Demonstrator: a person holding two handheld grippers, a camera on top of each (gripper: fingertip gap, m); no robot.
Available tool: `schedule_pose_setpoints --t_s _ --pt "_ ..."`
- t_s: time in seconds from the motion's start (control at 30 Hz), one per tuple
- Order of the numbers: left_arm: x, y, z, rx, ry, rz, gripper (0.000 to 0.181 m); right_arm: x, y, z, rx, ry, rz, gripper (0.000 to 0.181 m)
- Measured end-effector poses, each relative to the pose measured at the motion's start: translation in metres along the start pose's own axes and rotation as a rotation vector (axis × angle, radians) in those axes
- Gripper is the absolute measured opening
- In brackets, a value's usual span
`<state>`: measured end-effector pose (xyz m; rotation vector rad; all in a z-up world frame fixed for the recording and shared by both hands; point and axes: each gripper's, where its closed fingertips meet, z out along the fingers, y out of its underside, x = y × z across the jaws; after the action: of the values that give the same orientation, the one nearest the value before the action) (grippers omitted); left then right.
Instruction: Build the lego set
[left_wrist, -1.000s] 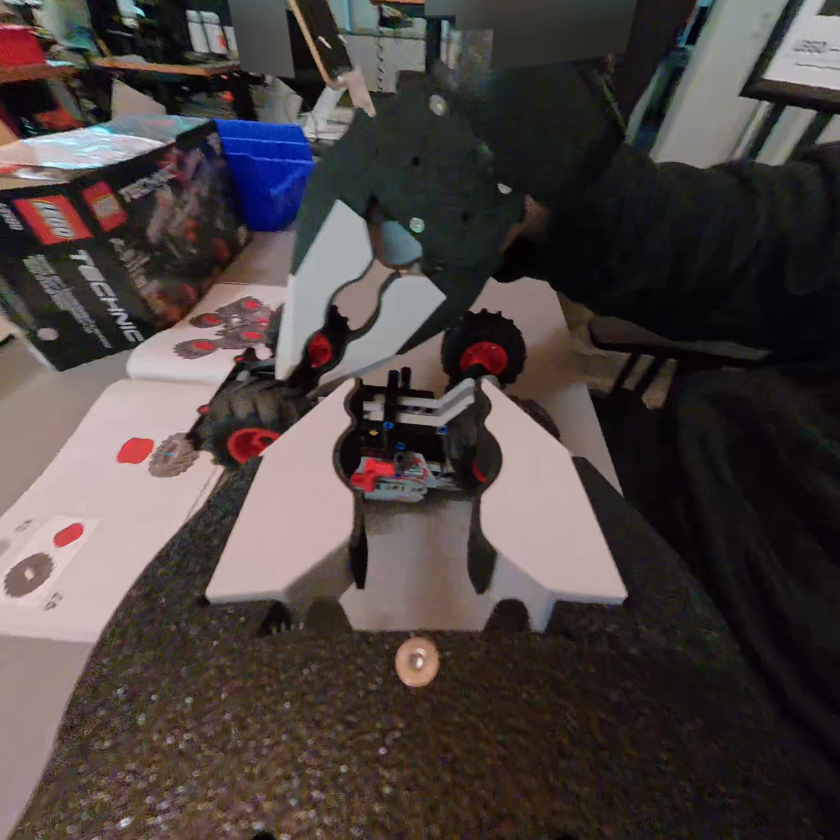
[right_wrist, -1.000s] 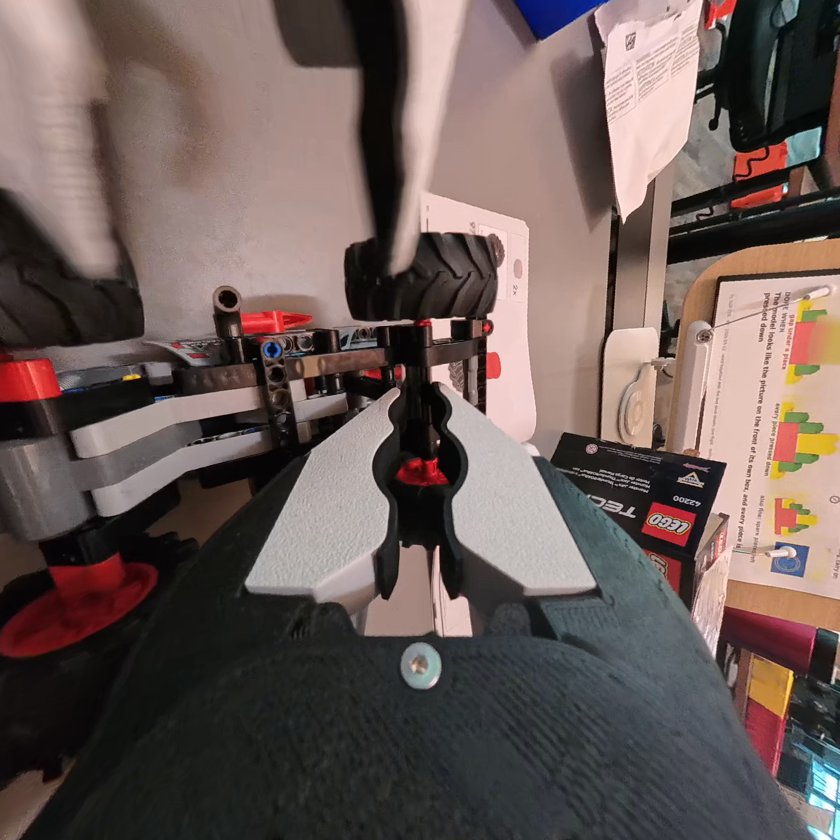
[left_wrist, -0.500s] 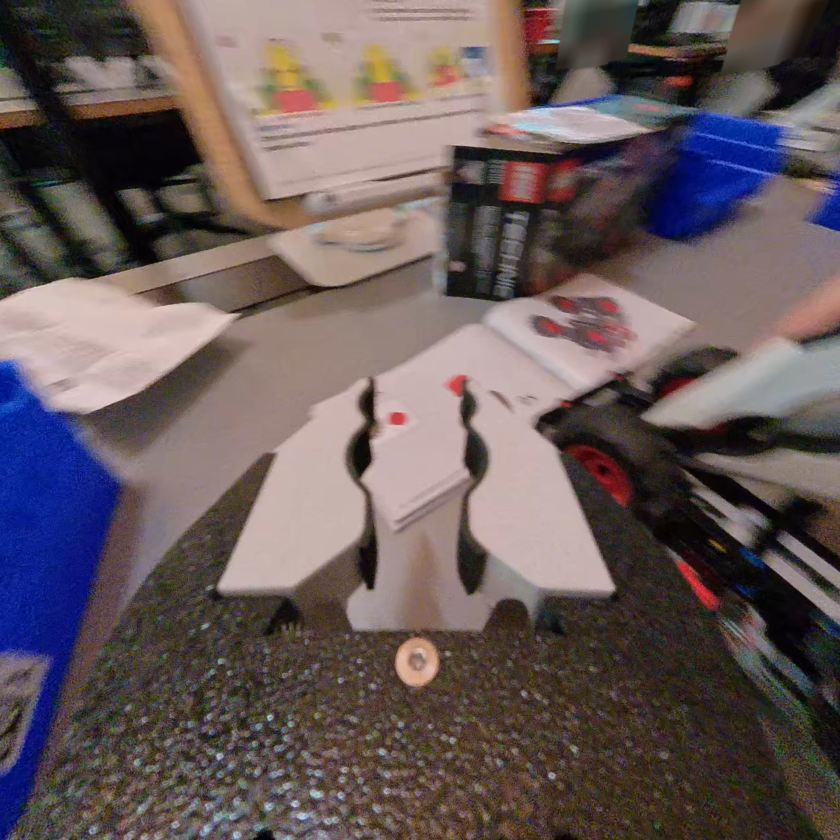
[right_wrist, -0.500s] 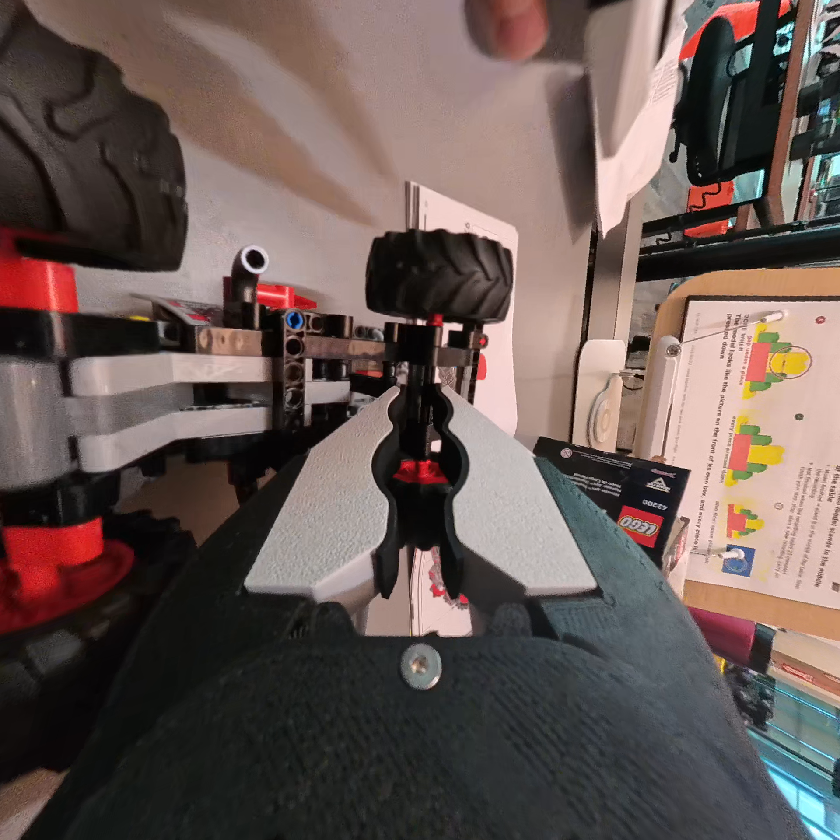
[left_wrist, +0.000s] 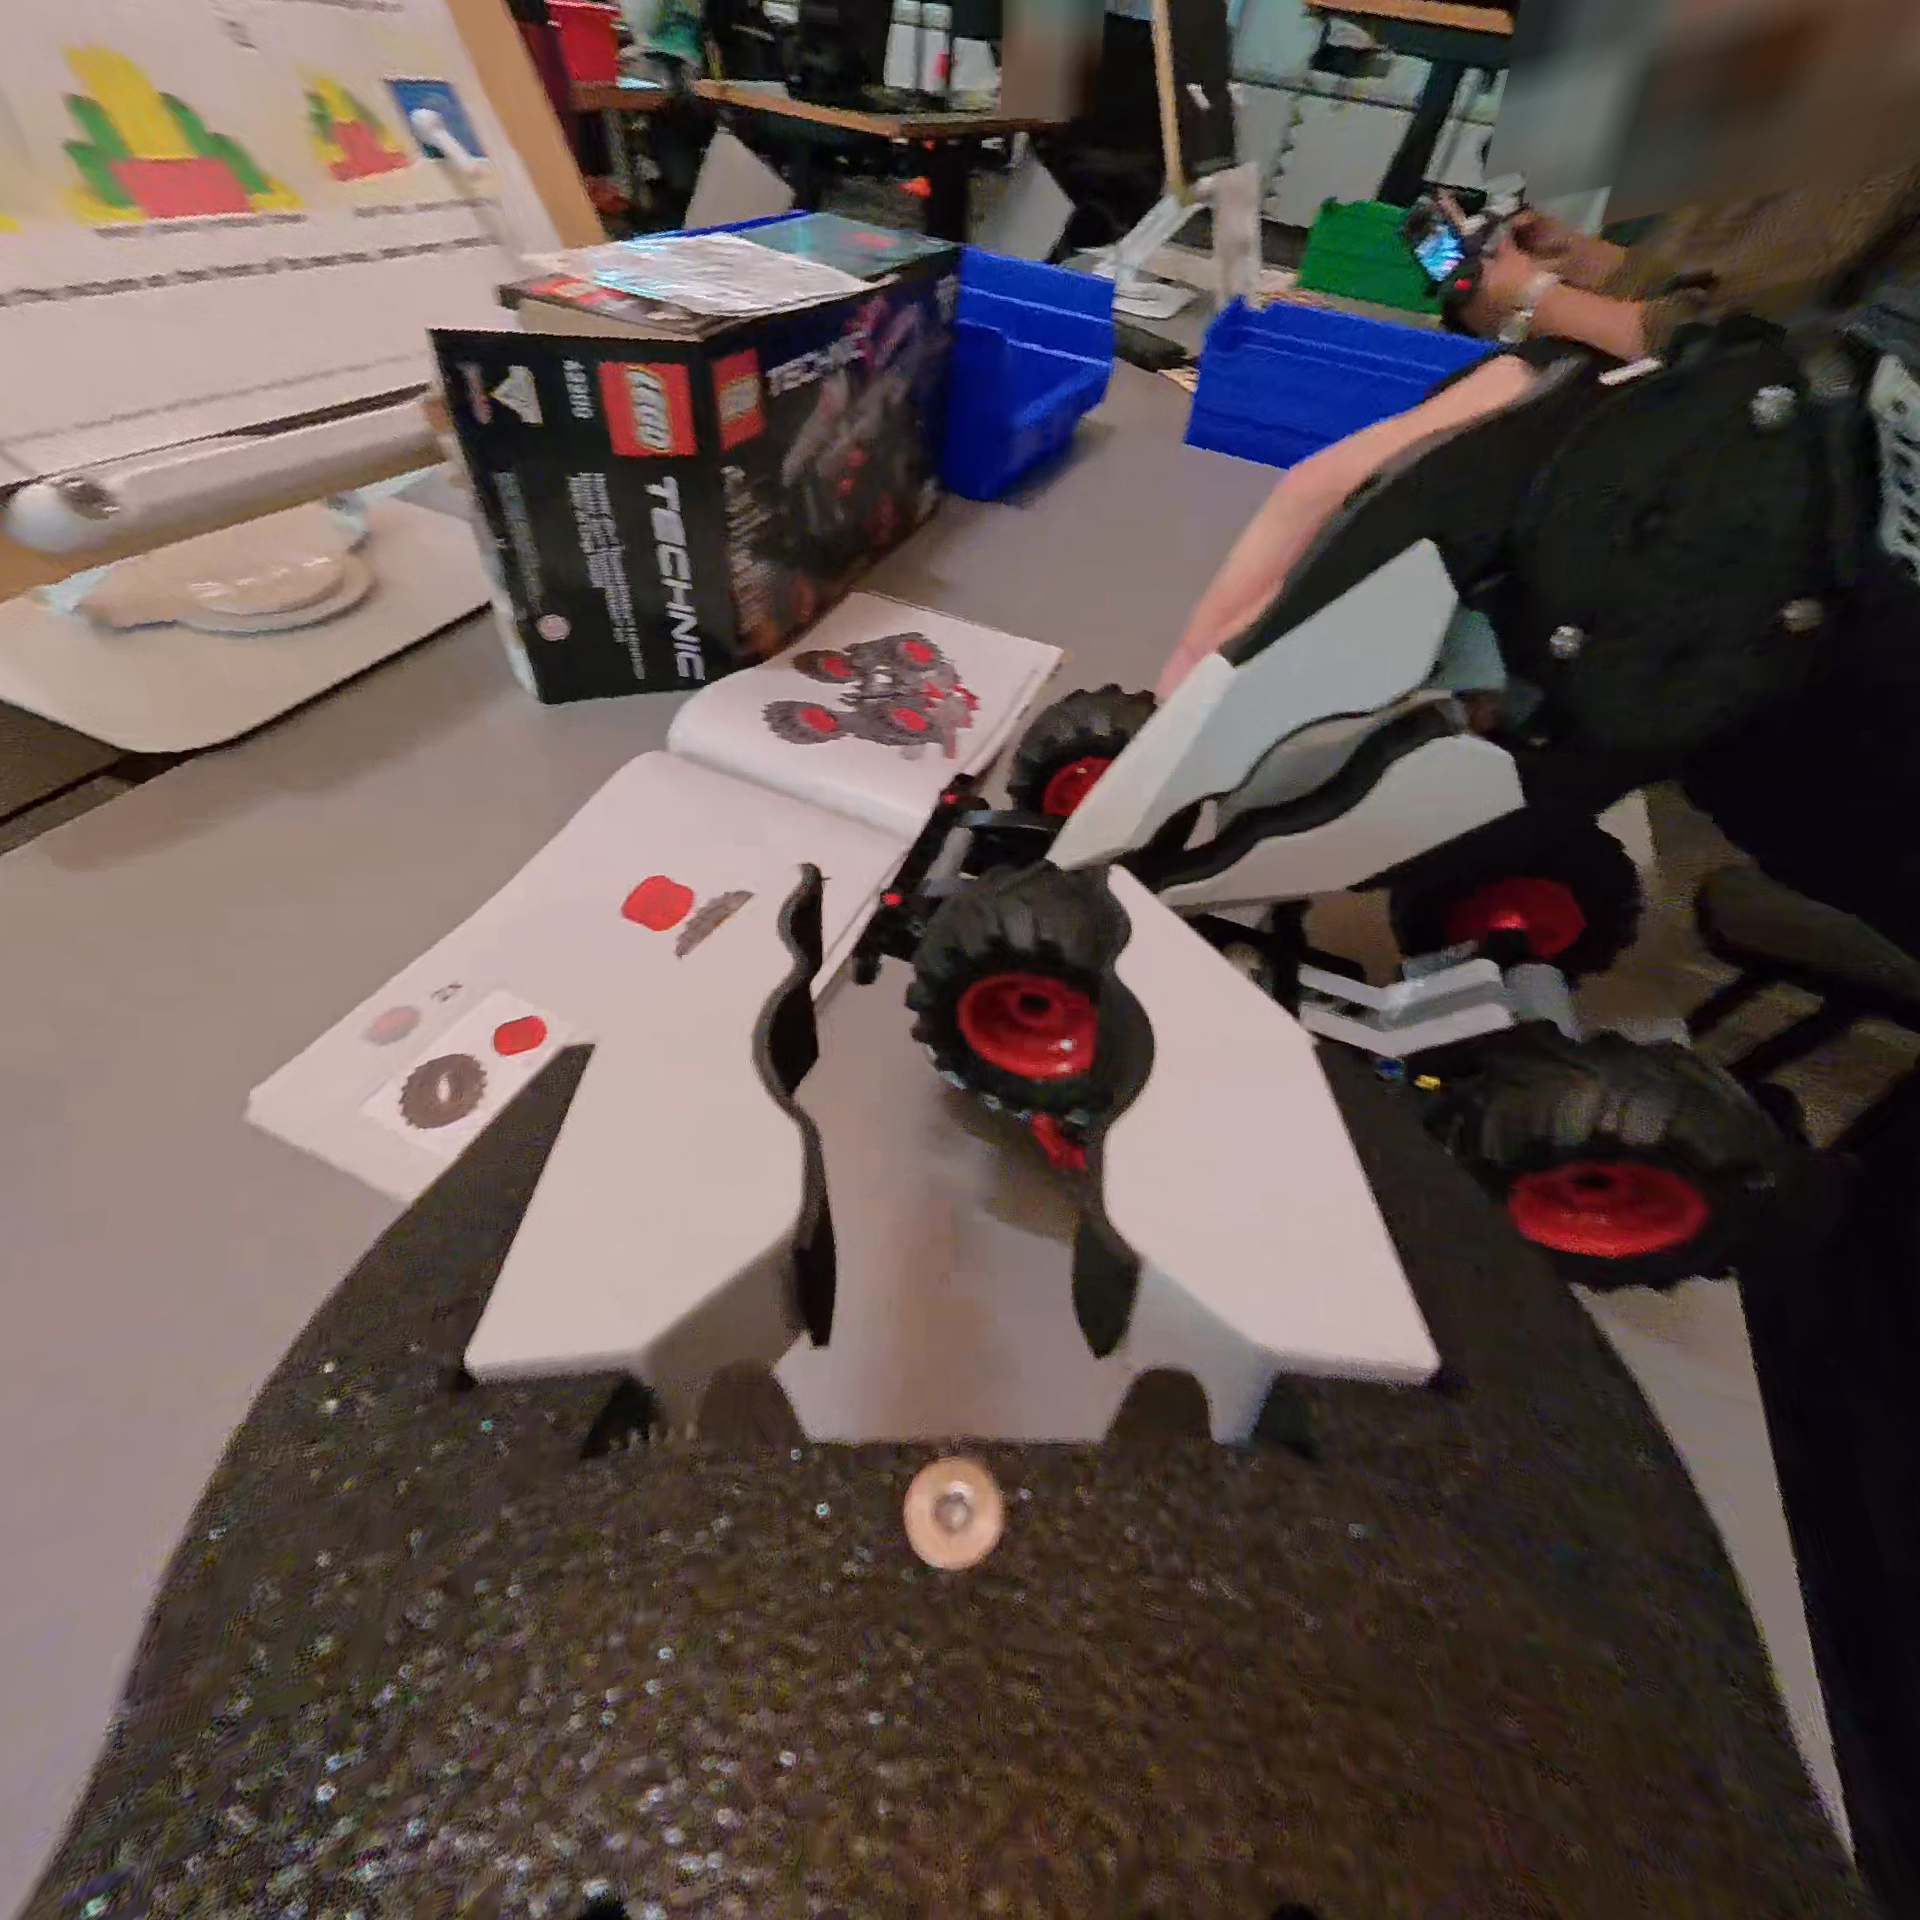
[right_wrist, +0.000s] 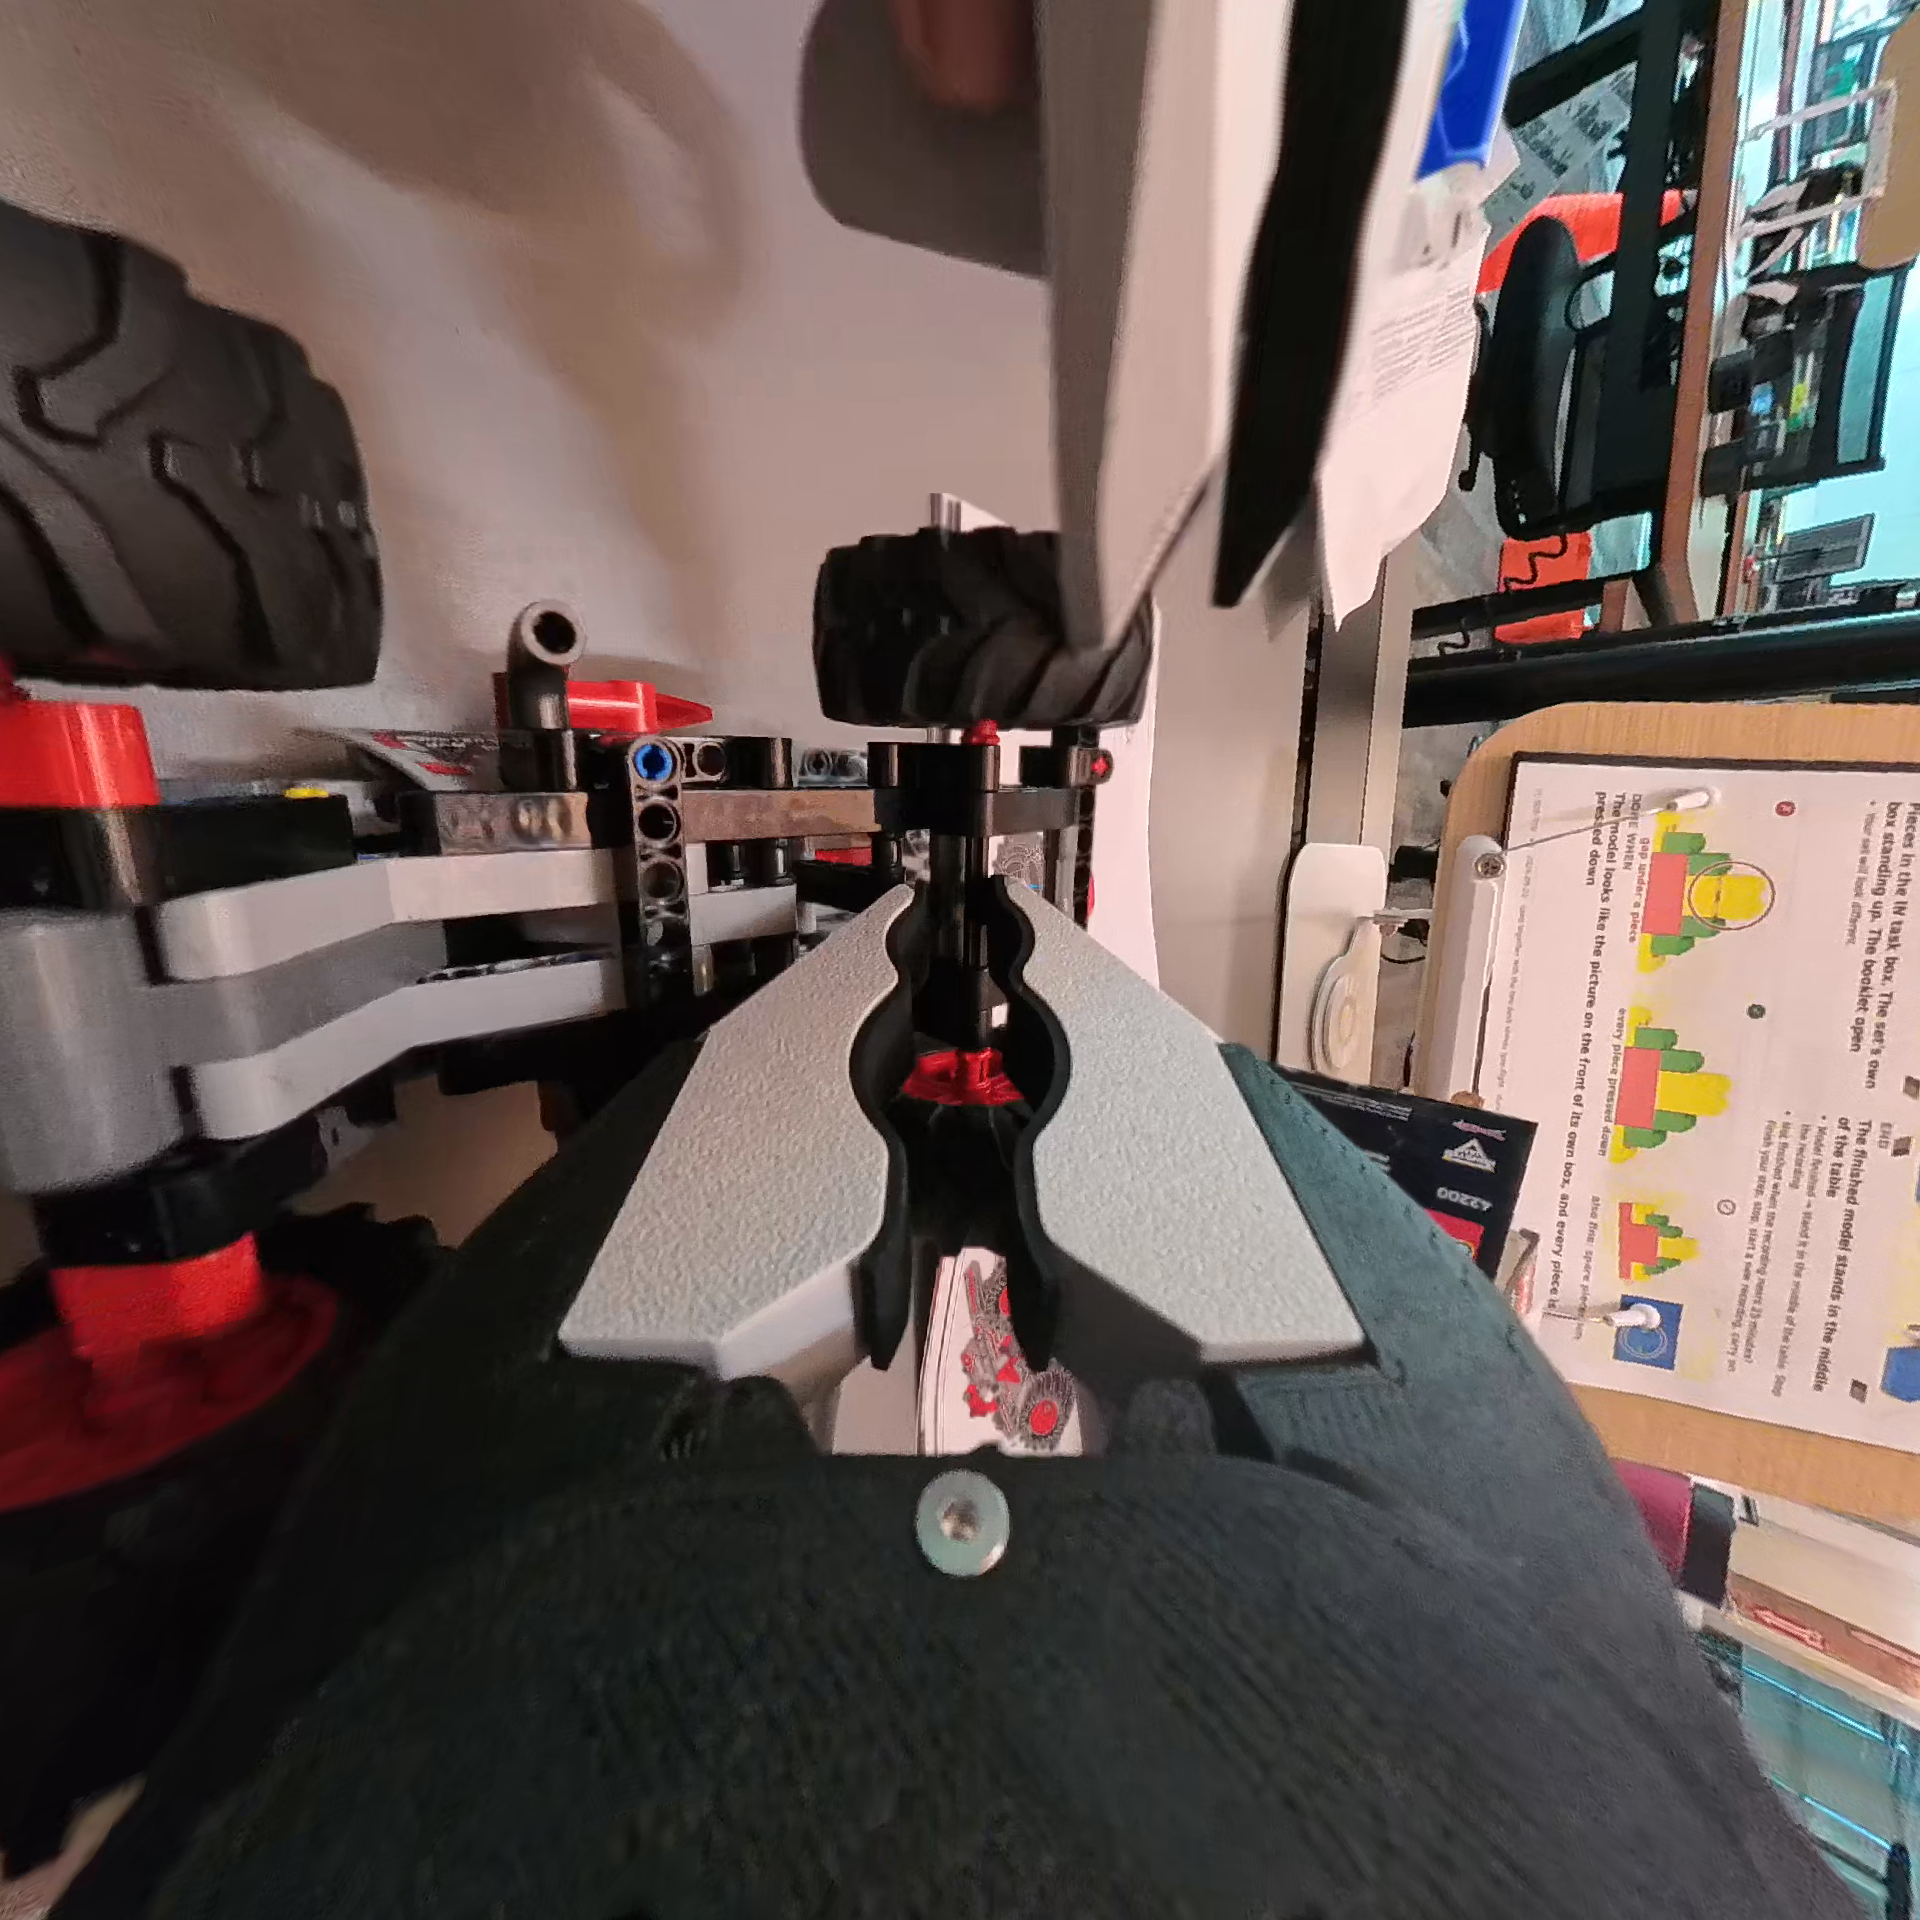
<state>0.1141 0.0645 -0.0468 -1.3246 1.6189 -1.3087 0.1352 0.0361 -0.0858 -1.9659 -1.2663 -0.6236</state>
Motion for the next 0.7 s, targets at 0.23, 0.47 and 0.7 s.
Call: schedule_pose_setpoints --t_s 0.23,0.47,0.7 --pt "0.019 0.009 0.002 -0.037 0.036 0.061 0.044 -0.001 -0.001 -0.007 0.009 0.001 0.017 0.010" --pt "0.020 0.016 -0.001 -0.083 -0.047 0.121 0.047 -0.047 -0.039 -0.082 0.124 -0.265 0.023 0.030" --pt "0.024 0.014 -0.001 -0.094 -0.077 0.142 0.046 -0.096 -0.034 -0.079 -0.032 -0.334 -0.019 0.046"
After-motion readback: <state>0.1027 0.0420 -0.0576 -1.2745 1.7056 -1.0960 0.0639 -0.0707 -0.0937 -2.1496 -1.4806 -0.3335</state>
